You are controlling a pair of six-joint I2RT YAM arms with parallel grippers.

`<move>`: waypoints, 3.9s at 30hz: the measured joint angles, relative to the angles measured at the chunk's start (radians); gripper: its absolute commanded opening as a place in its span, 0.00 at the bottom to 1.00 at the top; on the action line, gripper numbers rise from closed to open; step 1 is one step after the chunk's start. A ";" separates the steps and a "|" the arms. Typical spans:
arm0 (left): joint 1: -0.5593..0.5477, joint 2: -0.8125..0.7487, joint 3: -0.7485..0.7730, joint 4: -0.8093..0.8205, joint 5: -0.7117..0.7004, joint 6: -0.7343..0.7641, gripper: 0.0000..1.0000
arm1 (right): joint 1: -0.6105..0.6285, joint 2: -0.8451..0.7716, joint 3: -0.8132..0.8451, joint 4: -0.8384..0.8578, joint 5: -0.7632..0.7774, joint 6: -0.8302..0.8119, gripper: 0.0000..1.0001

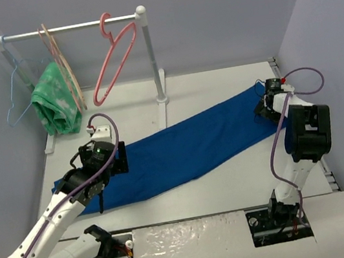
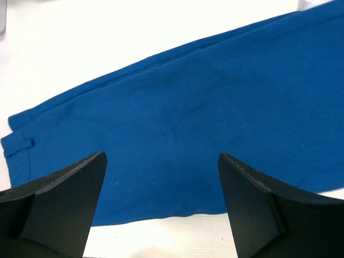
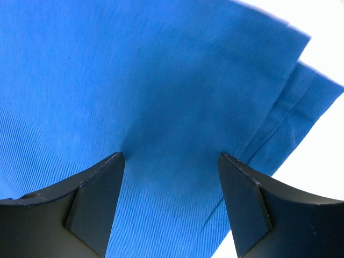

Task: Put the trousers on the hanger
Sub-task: Fold the trousers at the center of the board.

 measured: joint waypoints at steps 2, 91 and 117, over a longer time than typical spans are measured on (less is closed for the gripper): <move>0.019 0.021 -0.001 -0.016 -0.002 -0.041 0.83 | -0.030 0.020 0.034 0.008 -0.010 0.002 0.68; 0.291 0.125 0.086 0.071 0.143 0.019 0.91 | 0.503 -0.216 -0.226 -0.035 0.072 -0.042 0.78; 0.291 0.045 0.000 0.084 0.200 0.056 0.91 | 0.043 -0.164 -0.165 -0.073 0.229 0.304 0.90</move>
